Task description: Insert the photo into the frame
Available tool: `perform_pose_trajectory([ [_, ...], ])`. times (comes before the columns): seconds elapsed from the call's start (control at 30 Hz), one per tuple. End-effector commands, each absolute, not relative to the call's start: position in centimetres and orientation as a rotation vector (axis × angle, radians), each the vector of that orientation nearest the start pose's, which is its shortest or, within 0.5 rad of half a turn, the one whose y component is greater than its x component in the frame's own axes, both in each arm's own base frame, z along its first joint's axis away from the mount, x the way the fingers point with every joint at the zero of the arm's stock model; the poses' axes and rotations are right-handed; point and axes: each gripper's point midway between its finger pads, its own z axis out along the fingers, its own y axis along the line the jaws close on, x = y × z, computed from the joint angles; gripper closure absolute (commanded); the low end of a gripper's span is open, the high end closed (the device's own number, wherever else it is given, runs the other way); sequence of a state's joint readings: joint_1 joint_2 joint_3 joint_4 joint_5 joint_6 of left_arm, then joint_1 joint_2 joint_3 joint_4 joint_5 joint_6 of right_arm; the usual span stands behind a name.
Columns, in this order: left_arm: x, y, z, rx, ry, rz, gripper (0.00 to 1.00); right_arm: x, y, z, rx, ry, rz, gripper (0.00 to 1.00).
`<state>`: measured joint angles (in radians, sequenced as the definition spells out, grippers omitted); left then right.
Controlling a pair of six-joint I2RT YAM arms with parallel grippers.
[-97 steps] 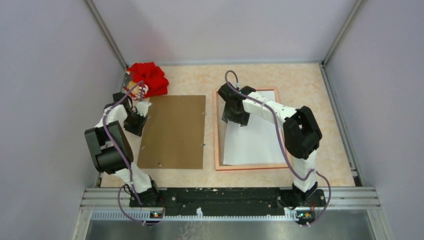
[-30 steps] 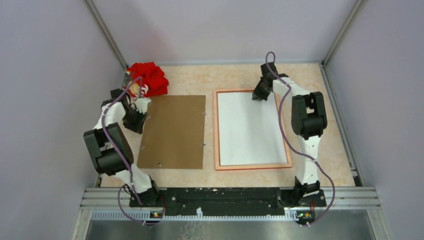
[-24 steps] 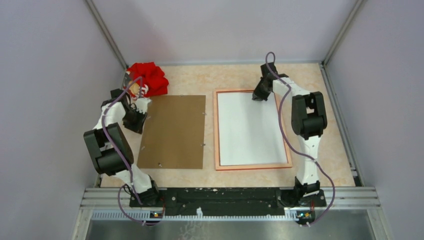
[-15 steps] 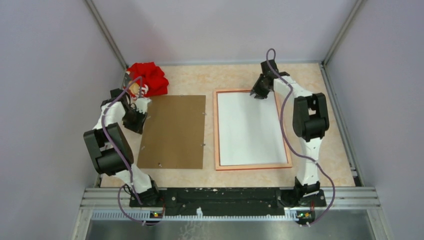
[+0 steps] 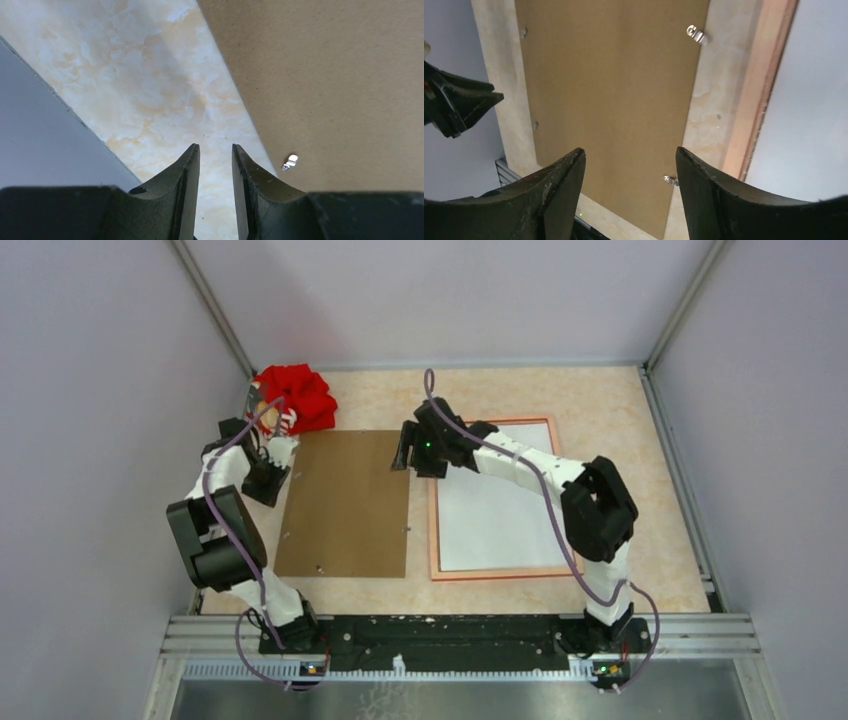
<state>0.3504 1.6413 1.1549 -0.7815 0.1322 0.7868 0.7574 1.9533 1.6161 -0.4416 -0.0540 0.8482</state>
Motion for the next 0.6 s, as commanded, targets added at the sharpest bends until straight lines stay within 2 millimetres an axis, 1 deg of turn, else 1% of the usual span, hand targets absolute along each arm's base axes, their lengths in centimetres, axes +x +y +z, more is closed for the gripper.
perform_pose_trajectory([
  [0.0, 31.0, 13.1, 6.1, 0.644, 2.714, 0.174, 0.63, 34.3, 40.1, 12.0, 0.149, 2.551, 0.773, 0.33],
  [0.07, 31.0, 12.9, 5.2, 0.628, 2.723, 0.152, 0.63, 33.8, 40.7, 11.1, 0.15, 2.577, 0.75, 0.33],
  [0.17, 30.7, 12.5, 3.9, 0.612, 2.742, 0.114, 0.63, 33.5, 40.6, 9.5, 0.171, 2.616, 0.689, 0.32],
  [0.33, 29.9, 11.6, 2.2, 0.611, 2.757, 0.054, 0.64, 33.1, 41.0, 7.4, 0.205, 2.654, 0.705, 0.32],
  [0.4, 29.6, 11.3, 1.7, 0.609, 2.763, 0.027, 0.64, 32.7, 41.5, 6.7, 0.21, 2.68, 0.729, 0.32],
  [0.57, 29.2, 10.6, 0.8, 0.605, 2.776, -0.021, 0.64, 32.2, 41.9, 4.8, 0.25, 2.731, 0.741, 0.33],
])
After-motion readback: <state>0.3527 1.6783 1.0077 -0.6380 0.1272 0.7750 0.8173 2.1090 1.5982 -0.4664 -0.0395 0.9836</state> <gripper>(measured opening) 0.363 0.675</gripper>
